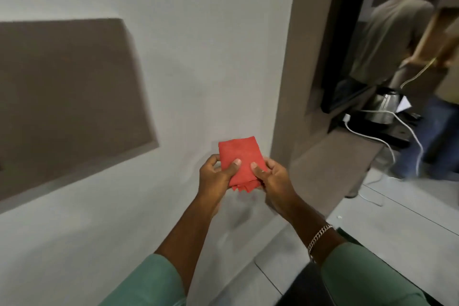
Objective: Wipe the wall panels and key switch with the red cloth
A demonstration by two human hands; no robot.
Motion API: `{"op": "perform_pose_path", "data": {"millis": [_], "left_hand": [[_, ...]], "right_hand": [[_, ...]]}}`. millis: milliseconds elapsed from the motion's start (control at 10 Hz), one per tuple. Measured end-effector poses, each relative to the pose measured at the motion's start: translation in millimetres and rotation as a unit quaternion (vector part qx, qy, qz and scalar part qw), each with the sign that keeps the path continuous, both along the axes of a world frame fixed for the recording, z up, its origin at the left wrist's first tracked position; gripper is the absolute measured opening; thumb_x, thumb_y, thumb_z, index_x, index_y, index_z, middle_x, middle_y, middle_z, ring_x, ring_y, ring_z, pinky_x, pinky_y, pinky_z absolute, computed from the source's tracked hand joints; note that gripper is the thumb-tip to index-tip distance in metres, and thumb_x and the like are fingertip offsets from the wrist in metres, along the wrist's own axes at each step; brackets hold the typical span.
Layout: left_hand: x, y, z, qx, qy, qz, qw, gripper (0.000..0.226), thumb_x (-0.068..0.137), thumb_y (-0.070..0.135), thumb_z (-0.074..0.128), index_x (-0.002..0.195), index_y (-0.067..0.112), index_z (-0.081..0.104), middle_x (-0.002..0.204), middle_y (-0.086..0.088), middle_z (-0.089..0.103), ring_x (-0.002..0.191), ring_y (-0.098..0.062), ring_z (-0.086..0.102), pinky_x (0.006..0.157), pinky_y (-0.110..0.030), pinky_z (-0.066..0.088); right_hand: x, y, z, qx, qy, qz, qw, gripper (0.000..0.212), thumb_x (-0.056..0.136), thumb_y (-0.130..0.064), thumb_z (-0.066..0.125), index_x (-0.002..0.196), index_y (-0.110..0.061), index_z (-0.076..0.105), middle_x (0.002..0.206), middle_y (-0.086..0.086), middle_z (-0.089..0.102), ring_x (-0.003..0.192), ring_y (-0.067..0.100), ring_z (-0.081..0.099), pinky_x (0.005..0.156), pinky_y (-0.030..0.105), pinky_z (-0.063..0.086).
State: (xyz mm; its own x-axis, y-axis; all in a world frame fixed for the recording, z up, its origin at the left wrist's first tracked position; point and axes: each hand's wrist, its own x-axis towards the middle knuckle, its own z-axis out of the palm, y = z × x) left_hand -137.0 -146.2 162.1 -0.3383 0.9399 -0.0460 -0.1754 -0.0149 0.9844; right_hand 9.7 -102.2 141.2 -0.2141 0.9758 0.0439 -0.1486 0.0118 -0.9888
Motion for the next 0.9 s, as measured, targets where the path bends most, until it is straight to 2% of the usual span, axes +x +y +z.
{"op": "perform_pose_path", "data": {"millis": [100,200,300,400,500,600,700,800,900], "left_hand": [[41.2,34.0,-36.6,-0.045,0.004,0.000,0.999,0.041,0.073,0.023,0.083,0.107,0.010,0.063,0.106,-0.019,0.072,0.088,-0.038,0.073,0.075,-0.054,0.062],[103.6,79.3,-95.9,-0.120,-0.037,-0.029,0.992,0.029,0.081,0.010,0.075,0.108,0.007,0.064,0.105,-0.018,0.072,0.093,-0.036,0.072,0.082,-0.055,0.060],[137.3,102.0,-129.5,-0.163,-0.080,-0.082,0.980,0.030,0.088,0.004,0.065,0.117,0.006,0.062,0.111,-0.018,0.071,0.100,-0.035,0.070,0.092,-0.054,0.057],[166.9,126.8,-168.2,-0.189,-0.127,-0.132,0.965,0.049,0.091,0.003,0.059,0.139,0.006,0.049,0.126,-0.015,0.065,0.113,-0.029,0.064,0.104,-0.051,0.047],[173.1,137.5,-182.1,-0.196,-0.130,-0.157,0.959,0.057,0.092,0.005,0.058,0.146,0.008,0.042,0.140,-0.014,0.058,0.124,-0.027,0.057,0.110,-0.047,0.043],[166.3,145.5,-183.8,-0.190,-0.124,-0.182,0.957,0.062,0.093,0.006,0.056,0.151,0.010,0.033,0.151,-0.012,0.047,0.131,-0.023,0.050,0.108,-0.041,0.040],[144.2,149.2,-171.2,-0.169,-0.015,-0.169,0.971,0.063,0.093,0.009,0.059,0.151,0.009,0.034,0.154,-0.014,0.043,0.137,-0.026,0.046,0.111,-0.039,0.039],[127.6,146.6,-151.4,-0.141,0.129,-0.147,0.971,0.060,0.093,0.014,0.062,0.148,0.009,0.039,0.153,-0.013,0.045,0.138,-0.027,0.046,0.113,-0.038,0.039],[103.3,124.6,-102.4,-0.075,0.312,-0.086,0.943,0.054,0.097,0.027,0.055,0.147,0.012,0.043,0.154,-0.008,0.045,0.141,-0.025,0.042,0.116,-0.034,0.032]], "right_hand": [[37.3,25.6,-24.9,0.003,-0.053,-0.037,0.998,0.010,0.095,-0.002,0.057,0.103,-0.001,0.063,0.073,0.010,0.072,0.058,0.021,0.068,0.049,0.030,0.057],[96.8,71.5,-73.3,-0.032,-0.162,-0.103,0.981,0.018,0.096,0.004,0.052,0.086,-0.006,0.063,0.060,-0.002,0.067,0.057,0.016,0.065,0.049,0.026,0.053],[130.2,102.3,-103.6,-0.044,-0.261,-0.153,0.952,0.013,0.098,-0.004,0.052,0.091,-0.008,0.062,0.074,0.004,0.065,0.074,0.027,0.064,0.064,0.031,0.054],[163.5,135.1,-142.1,-0.056,-0.339,-0.195,0.918,0.016,0.099,-0.009,0.051,0.112,-0.008,0.061,0.094,0.008,0.062,0.078,0.022,0.059,0.062,0.009,0.048],[167.0,151.1,-159.0,-0.046,-0.363,-0.208,0.907,0.027,0.098,-0.009,0.053,0.125,-0.009,0.057,0.109,0.011,0.064,0.084,0.015,0.054,0.070,0.009,0.041],[161.7,162.6,-169.7,-0.035,-0.378,-0.219,0.899,0.037,0.096,-0.012,0.058,0.132,-0.010,0.052,0.129,0.016,0.061,0.111,0.027,0.057,0.094,0.030,0.042],[163.7,154.4,-168.5,-0.025,-0.437,-0.233,0.868,0.049,0.094,-0.025,0.062,0.137,-0.007,0.045,0.137,0.019,0.053,0.127,0.037,0.048,0.107,0.046,0.041],[152.0,139.4,-152.3,0.028,-0.516,-0.233,0.824,0.052,0.094,-0.034,0.059,0.136,-0.008,0.045,0.138,0.017,0.052,0.128,0.037,0.046,0.104,0.049,0.042],[122.8,114.3,-109.7,0.214,-0.549,-0.160,0.792,0.050,0.096,-0.040,0.055,0.133,-0.007,0.049,0.138,0.018,0.055,0.128,0.037,0.050,0.105,0.045,0.042]]}}
